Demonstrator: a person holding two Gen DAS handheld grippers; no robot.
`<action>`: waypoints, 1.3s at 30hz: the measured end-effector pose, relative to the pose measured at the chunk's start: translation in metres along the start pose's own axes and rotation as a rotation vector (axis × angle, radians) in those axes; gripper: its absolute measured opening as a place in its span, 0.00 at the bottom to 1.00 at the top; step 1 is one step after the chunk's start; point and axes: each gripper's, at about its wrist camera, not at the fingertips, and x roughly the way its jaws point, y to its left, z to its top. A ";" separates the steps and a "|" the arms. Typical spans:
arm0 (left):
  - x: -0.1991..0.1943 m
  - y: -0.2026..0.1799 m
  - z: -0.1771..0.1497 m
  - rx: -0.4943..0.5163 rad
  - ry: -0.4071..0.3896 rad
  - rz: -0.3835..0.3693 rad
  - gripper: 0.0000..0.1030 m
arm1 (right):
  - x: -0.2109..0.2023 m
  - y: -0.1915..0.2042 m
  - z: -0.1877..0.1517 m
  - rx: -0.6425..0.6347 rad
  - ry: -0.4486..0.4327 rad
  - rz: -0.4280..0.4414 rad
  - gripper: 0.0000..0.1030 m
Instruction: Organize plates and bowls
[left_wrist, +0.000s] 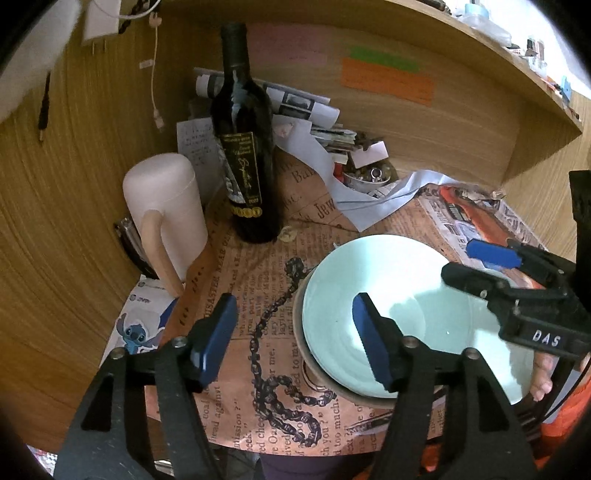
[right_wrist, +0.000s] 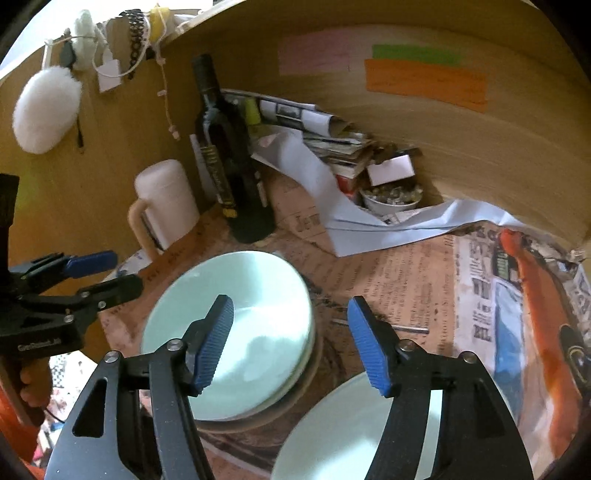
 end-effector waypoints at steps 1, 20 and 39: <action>0.002 0.001 -0.001 -0.002 0.007 -0.004 0.64 | 0.003 -0.002 -0.001 0.004 0.011 -0.004 0.59; 0.064 0.005 -0.024 -0.070 0.239 -0.168 0.66 | 0.040 -0.008 -0.024 0.050 0.206 0.051 0.59; 0.073 -0.003 -0.028 -0.077 0.263 -0.202 0.38 | 0.056 -0.002 -0.026 0.089 0.293 0.111 0.45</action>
